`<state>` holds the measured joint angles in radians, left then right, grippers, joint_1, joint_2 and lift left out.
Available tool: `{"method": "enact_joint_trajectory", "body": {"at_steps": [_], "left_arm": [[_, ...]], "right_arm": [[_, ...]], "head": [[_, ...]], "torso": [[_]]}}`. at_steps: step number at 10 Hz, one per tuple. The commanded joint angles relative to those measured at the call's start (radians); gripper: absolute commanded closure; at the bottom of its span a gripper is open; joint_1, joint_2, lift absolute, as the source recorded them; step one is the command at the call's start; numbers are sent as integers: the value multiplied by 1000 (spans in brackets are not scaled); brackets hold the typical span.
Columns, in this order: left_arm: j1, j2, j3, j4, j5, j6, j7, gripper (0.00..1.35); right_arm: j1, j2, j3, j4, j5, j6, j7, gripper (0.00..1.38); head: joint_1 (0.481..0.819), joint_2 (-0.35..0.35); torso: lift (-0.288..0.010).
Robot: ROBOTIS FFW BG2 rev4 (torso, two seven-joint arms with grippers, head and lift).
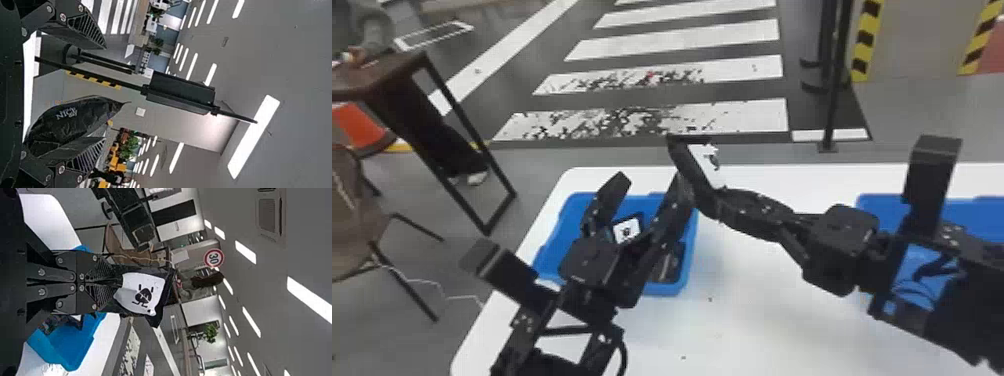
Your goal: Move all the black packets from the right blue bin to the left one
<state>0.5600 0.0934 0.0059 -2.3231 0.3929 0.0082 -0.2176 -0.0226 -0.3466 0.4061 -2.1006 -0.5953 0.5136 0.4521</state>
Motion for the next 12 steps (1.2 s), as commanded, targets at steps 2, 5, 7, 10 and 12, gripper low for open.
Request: {"method": "enact_joint_trajectory", "body": {"at_steps": [2,5,7,10,12], "left_arm": [[0,0,-2,0,2,11,-5,226],[-3,2,-10,-2,12,24,-14,315],[4,0,8,-37,8,114,-9,1130],[44,-3,24,-101,0,156,44,1228],[44,-3,28,-110,6,146,73,1228]], "right_arm": [[-24,-9,75,21,-39,-1,-3,1219],[-39,-14,124,33,-65,-3,-3,1219],[-41,-14,124,38,-71,-13,-3,1219],[-51,-11,124,55,-81,-38,-4,1219],[-51,-8,124,79,-99,-60,-3,1044]], "head": [[692,317],[695,350],[695,350],[695,350],[695,350]], "torso": [[-140],[-140],[-140],[-140],[-140]]}}
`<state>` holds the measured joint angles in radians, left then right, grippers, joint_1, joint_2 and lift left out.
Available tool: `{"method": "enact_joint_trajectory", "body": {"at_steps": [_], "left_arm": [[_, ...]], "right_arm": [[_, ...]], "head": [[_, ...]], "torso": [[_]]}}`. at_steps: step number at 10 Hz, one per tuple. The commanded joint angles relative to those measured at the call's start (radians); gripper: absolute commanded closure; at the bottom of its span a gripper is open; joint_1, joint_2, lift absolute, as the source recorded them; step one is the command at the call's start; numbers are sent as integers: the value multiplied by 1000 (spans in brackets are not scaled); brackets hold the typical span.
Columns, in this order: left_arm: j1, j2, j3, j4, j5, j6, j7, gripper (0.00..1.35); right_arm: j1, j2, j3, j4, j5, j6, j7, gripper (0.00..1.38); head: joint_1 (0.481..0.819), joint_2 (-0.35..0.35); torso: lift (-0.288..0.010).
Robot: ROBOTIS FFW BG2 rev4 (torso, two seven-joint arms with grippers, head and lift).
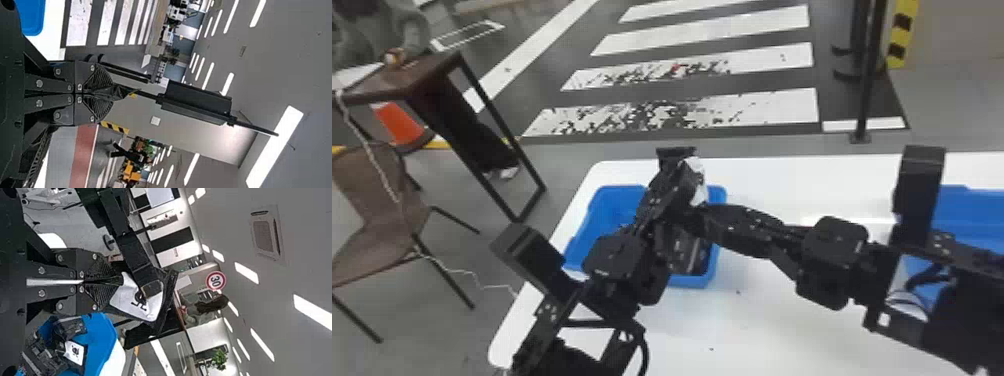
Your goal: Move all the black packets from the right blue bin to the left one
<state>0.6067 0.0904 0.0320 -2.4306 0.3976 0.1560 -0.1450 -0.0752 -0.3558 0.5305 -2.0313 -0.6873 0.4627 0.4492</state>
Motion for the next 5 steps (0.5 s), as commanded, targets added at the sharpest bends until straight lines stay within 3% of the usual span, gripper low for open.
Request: {"method": "enact_joint_trajectory", "body": {"at_steps": [1,2,3,4,5], "left_arm": [[-32,0,26,24,-59,-24,28,1227],[-99,-1,52,122,-148,-38,56,1228],[-177,-3,76,250,-196,-36,70,1197],[-239,-6,104,368,-270,-144,70,834],[-290,-5,112,493,-274,-308,70,469]], "right_arm": [[29,1,-20,10,-5,-16,3,555],[75,8,-72,-2,-5,-16,3,136],[105,12,-120,-9,-3,-14,5,53],[127,14,-160,-29,13,-4,3,119],[146,14,-195,-46,23,4,3,116]], "head": [[695,350],[695,350],[695,350],[695,350],[695,350]], "torso": [[-140],[-140],[-140],[-140],[-140]]}}
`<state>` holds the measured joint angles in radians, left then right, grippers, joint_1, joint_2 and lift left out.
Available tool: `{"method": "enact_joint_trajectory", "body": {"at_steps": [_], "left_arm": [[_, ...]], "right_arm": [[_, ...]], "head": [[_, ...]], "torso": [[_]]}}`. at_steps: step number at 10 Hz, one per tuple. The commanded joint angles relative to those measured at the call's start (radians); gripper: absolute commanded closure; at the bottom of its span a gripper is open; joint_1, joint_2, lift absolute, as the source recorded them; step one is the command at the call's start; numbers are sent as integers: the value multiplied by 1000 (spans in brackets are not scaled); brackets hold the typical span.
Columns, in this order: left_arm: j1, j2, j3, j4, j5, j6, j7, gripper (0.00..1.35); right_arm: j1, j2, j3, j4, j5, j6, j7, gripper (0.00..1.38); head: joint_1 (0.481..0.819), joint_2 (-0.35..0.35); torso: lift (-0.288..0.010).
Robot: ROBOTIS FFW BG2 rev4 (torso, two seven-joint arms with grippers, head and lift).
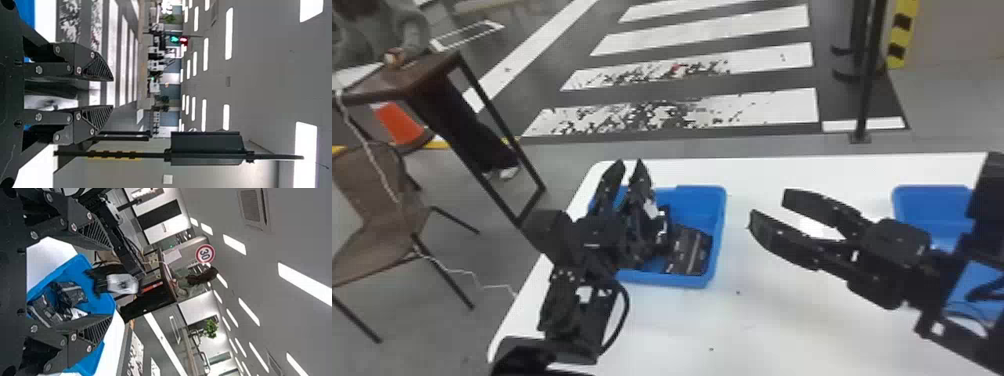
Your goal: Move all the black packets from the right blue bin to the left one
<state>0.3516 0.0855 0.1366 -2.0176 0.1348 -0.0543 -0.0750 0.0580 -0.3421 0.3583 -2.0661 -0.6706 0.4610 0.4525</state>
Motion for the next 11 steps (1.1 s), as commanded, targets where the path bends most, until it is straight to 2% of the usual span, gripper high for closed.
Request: {"method": "enact_joint_trajectory", "body": {"at_steps": [1,2,3,4,5,6,7,8,9,10,11], "left_arm": [[-62,-1,5,149,41,-142,0,179],[-62,0,-1,151,90,-108,-5,59],[-47,0,-9,151,110,-152,-16,105],[-30,0,-29,149,134,-238,-37,117],[-1,0,-53,124,146,-311,-46,117],[46,-1,-69,63,144,-316,-46,117],[97,-4,-79,-6,140,-311,-46,117],[166,-12,-83,-89,136,-270,-46,117],[223,-21,-83,-151,118,-226,-42,117],[257,-30,-79,-158,94,-211,-40,117],[289,-40,-45,-156,-9,-174,-40,117]], "right_arm": [[38,5,-67,-24,19,10,0,110],[70,12,-113,-41,34,10,0,110],[106,25,-169,-70,60,10,0,110],[146,41,-239,-105,120,3,0,110],[195,60,-304,-146,190,-49,-11,110],[268,83,-374,-203,266,-108,-57,110],[335,104,-422,-227,300,-184,-109,108],[403,130,-470,-264,368,-252,-169,108],[462,150,-496,-289,399,-289,-219,110],[502,163,-510,-286,401,-297,-245,110],[538,176,-526,-281,403,-299,-255,108]], "head": [[691,350],[683,350],[686,350],[688,346],[688,313],[680,262],[671,203],[669,169],[671,104],[682,51],[695,19]], "torso": [[-140],[-140],[-140],[-140],[-140],[-140],[-140],[-140],[-140],[-140],[-140]]}}
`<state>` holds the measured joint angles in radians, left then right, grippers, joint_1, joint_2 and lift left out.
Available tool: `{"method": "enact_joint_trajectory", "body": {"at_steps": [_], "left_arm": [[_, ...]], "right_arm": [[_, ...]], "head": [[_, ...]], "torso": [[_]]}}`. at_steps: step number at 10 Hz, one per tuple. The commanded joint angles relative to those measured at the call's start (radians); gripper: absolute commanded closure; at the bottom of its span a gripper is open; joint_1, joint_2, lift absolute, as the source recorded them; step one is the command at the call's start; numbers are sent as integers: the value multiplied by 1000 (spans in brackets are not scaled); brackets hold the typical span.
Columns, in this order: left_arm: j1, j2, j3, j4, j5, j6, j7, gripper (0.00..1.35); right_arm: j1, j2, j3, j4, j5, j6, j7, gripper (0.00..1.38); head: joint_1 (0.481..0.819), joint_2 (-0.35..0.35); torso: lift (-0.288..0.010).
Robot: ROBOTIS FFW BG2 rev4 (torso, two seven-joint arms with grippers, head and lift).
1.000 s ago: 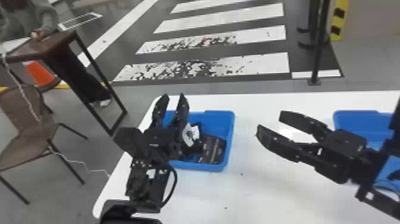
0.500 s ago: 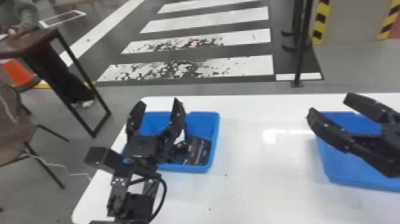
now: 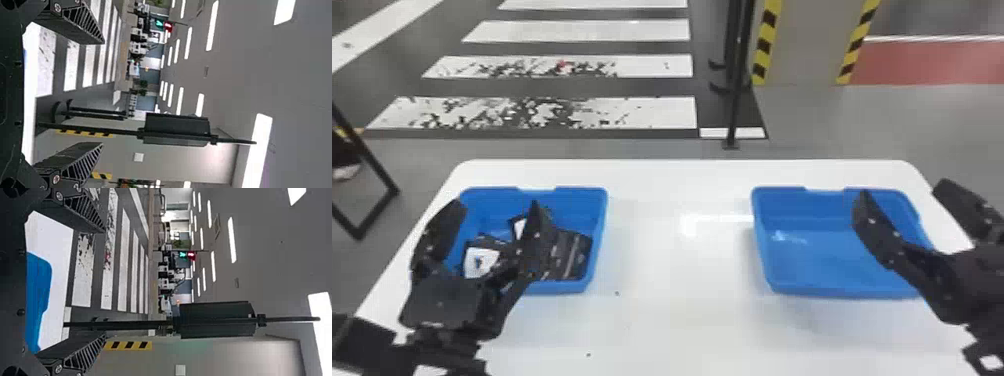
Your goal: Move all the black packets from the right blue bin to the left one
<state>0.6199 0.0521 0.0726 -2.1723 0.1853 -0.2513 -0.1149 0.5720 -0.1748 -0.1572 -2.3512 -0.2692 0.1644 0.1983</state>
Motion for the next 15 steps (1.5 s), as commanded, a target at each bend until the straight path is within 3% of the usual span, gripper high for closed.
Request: {"method": "enact_joint_trajectory", "body": {"at_steps": [1,3,5,6,15], "left_arm": [[53,-12,43,-1,-106,40,1,117],[102,-38,79,-48,-127,11,1,117],[141,-54,103,-104,-127,16,1,117],[143,-55,107,-107,-123,16,1,117],[146,-52,103,-116,-112,18,1,117]], "right_arm": [[54,18,-26,11,-2,-3,1,108],[130,20,-34,-11,-8,-5,13,110],[181,46,-42,-31,-4,-20,15,111],[184,55,-46,-31,2,-27,15,111],[186,58,-60,-38,6,-52,15,116]], "head": [[695,7],[695,7],[695,29],[695,36],[695,24]], "torso": [[-140],[-140],[-140],[-140],[-140]]}}
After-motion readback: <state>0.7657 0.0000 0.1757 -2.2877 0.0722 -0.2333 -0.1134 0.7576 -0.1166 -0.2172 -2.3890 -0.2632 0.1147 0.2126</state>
